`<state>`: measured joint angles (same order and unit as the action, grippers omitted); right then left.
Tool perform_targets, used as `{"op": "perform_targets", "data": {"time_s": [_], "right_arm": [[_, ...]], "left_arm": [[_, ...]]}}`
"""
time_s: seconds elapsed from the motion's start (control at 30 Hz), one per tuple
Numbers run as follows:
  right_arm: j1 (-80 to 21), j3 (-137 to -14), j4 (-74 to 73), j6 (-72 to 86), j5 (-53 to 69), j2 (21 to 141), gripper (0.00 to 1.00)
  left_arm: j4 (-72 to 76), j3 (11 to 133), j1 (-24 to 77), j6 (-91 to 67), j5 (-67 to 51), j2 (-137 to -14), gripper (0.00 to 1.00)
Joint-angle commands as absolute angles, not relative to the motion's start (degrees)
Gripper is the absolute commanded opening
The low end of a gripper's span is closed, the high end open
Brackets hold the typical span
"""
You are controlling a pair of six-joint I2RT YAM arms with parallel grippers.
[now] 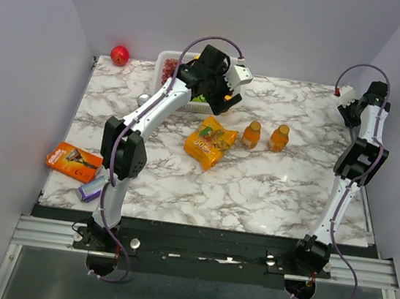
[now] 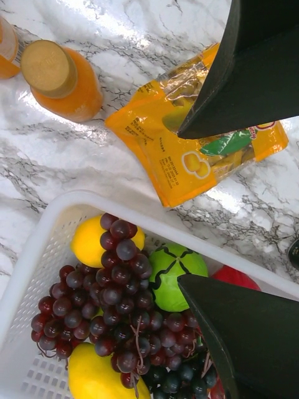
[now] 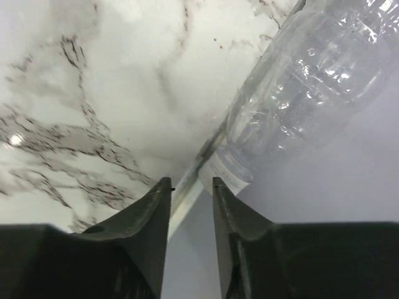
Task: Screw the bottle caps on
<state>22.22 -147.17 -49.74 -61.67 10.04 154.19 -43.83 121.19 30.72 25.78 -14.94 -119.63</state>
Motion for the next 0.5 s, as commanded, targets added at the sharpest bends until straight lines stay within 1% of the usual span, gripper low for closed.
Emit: {"op": "perform_targets", "data": {"time_s": [0.0,0.03,0.07,0.1,0.13,0.17,0.2,0.23,0.27,0.3,0.33,0.37,0.43,0.47], "right_arm": [[22.33,-147.66,-52.63,-55.63,16.51,154.17,0.3],[22.24,-147.05,-53.78,-55.2,21.22,153.55,0.27],[21.63,-146.61,-56.4,-55.8,23.53,151.72,0.27],[21.1,-143.03,-55.64,-54.77,24.95,150.22,0.28],[20.66,-140.48,-53.37,-52.75,25.48,148.55,0.33],[20.05,-137.84,-46.39,-47.6,25.4,146.45,0.37],[20.04,-132.85,-42.23,-44.33,25.14,142.86,0.44],[20.04,-131.24,-38.27,-40.99,23.22,141.17,0.49],[19.78,-130.52,-32.75,-36.78,21.12,140.11,0.68],[19.34,-130.78,-30.61,-35.17,17.96,139.75,0.81],[18.81,-133.04,-28.93,-33.59,10.1,140.09,0.9],[18.03,-134.55,-27.35,-32.62,7.24,140.71,0.99],[17.32,-137.88,-25.94,-32.69,0.39,143.07,0.99],[16.97,-137.99,-22.88,-33.65,-2.26,143.96,0.99]], "left_arm": [[-45.0,122.96,30.5,25.93,-14.41,-120.85,0.99],[-45.26,122.87,30.5,25.84,-14.59,-120.94,0.99],[-45.35,122.96,30.5,25.93,-14.59,-121.11,0.99],[-45.35,123.05,30.5,25.84,-14.59,-121.2,0.99],[-45.26,123.22,30.5,25.67,-14.33,-121.38,0.99],[-45.18,123.83,30.5,25.49,-14.15,-121.55,0.99],[-45.18,124.27,30.5,25.05,-14.06,-121.81,0.99],[-45.35,124.63,30.5,24.96,-14.15,-121.99,0.99],[-45.53,125.5,30.5,24.87,-14.32,-122.25,0.99],[-45.7,125.94,30.5,24.87,-14.41,-122.34,0.99],[-46.23,126.3,30.5,24.79,-14.5,-122.43,0.99],[-46.4,126.73,30.5,24.87,-14.59,-122.52,0.99],[-46.76,126.65,30.32,24.87,-14.85,-122.34,0.99],[-46.76,126.22,30.24,24.7,-15.03,-121.91,0.99]]}}
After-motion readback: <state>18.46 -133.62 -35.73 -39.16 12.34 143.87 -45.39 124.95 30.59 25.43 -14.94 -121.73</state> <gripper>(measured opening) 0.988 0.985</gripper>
